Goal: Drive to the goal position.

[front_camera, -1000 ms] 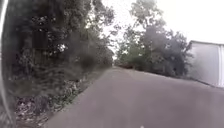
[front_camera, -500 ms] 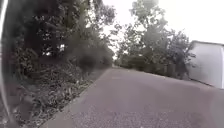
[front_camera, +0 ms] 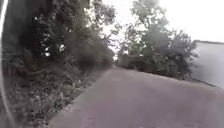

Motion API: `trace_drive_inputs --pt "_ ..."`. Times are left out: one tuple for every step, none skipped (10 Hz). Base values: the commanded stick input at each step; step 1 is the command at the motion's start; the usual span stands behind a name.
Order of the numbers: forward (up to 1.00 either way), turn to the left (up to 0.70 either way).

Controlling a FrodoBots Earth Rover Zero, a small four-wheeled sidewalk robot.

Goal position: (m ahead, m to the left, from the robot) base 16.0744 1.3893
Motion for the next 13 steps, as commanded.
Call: trace_drive_inputs --pt "0.70 0.01" --pt "0.70 0.01" --pt "0.70 0.01" --pt "0.70 0.01" --pt "0.70 0.01" --pt "0.70 0.01" --pt "0.70 0.01" --pt "0.70 0.01" --pt "0.70 0.01" --pt "0.70 0.01" --pt "0.70 0.01" --pt "0.70 0.01" --pt "0.70 0.01"
